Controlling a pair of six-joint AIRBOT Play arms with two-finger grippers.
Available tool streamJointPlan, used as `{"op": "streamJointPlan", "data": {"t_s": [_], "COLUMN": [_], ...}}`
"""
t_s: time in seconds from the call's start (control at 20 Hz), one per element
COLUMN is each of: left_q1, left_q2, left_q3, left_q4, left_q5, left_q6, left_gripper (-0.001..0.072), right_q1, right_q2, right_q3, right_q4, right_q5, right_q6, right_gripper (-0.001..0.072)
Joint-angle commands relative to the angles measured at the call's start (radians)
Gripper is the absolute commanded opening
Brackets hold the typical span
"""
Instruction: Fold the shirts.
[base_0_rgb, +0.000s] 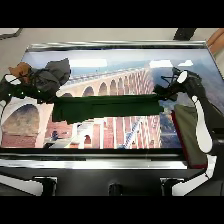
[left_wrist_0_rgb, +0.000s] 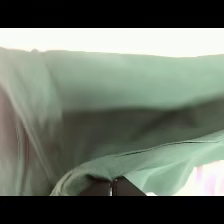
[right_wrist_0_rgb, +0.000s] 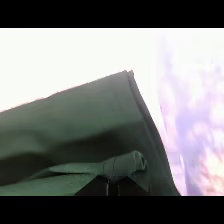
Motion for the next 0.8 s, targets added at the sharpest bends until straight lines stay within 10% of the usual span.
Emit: {"op": "streamJointPlan", "data": {"t_s": [0.0,0.2,0.25,0.35,0.5,0.75], "left_q1": [-0.023,-0.039,-0.036,-0.021,0.021,0.023], "left_q2": [-0.116,-0.174,-0.174,-0.172,-0.16,-0.05], "left_q3": [0.101,0.101,0.102,0.134,0.218,0.231], "left_q4": [-0.002,0.001,0.001,0.002,0.001,-0.039], "left_q5": [-0.006,-0.018,-0.018,-0.06,-0.153,-0.117], "left_q6": [-0.003,-0.04,-0.04,-0.055,-0.056,-0.053], "left_gripper": [0.0037,0.0047,0.0187,0.0484,0.0467,0.0462], "right_q1": [0.003,0.002,0.002,-0.014,-0.096,-0.172], "right_q2": [-0.065,-0.083,-0.082,-0.055,-0.005,-0.094], "right_q3": [0.027,0.027,0.027,0.027,0.027,0.026], "right_q4": [0.053,0.104,0.107,0.15,0.153,0.218], "right_q5": [-0.022,-0.024,-0.015,0.021,0.087,0.252], "right_q6": [0.015,0.039,0.05,0.06,-0.026,-0.071], "right_gripper": [0.0035,0.0051,0.0139,0.0559,0.0694,0.0695]}}
